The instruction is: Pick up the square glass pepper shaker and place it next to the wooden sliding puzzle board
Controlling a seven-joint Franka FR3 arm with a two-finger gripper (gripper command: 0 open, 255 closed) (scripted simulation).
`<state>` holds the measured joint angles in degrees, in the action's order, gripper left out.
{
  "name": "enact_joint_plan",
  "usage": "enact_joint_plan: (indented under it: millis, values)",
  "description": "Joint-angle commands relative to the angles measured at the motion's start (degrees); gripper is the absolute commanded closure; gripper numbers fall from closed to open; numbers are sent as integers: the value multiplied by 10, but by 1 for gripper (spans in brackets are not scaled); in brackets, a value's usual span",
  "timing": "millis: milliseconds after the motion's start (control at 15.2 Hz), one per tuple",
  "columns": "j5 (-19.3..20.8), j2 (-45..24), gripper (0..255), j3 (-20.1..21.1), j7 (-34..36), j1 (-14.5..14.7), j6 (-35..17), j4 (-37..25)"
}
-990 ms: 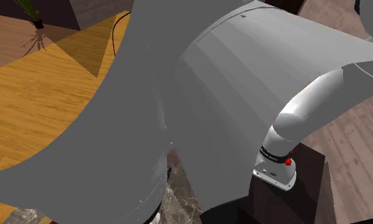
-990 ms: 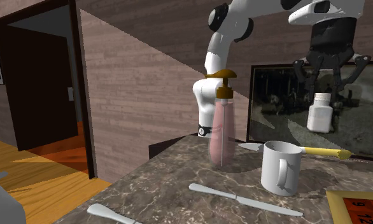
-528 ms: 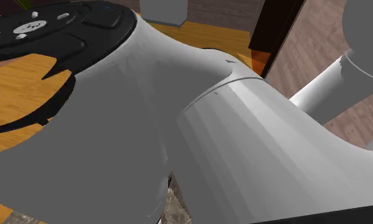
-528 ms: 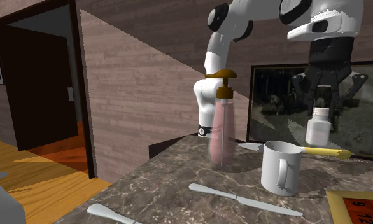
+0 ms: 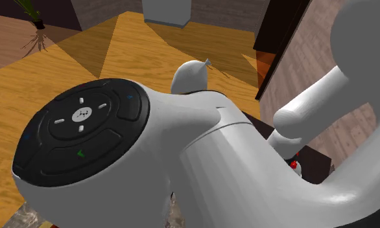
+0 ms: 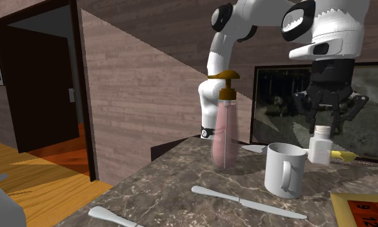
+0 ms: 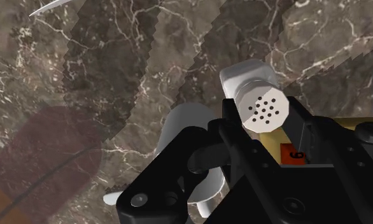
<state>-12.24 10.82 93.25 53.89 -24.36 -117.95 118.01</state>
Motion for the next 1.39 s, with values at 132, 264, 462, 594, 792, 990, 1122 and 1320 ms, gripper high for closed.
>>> enact_joint_plan:
  millis: [132,264,462,594,792,990,1122,1320]
  values:
    - [-22,17,255,46,-14,-45,-27,18]
    - [-36,28,255,67,-24,-66,-39,26]
    - [-53,41,255,90,-35,-89,-53,34]
    - [-53,41,255,90,-35,-89,-53,34]
    - [-53,41,255,90,-35,-89,-53,34]
    - [-53,41,0,90,-35,-89,-53,34]
    - [-53,41,0,90,-35,-89,-53,34]
    - [-34,26,0,66,-22,-65,-38,25]
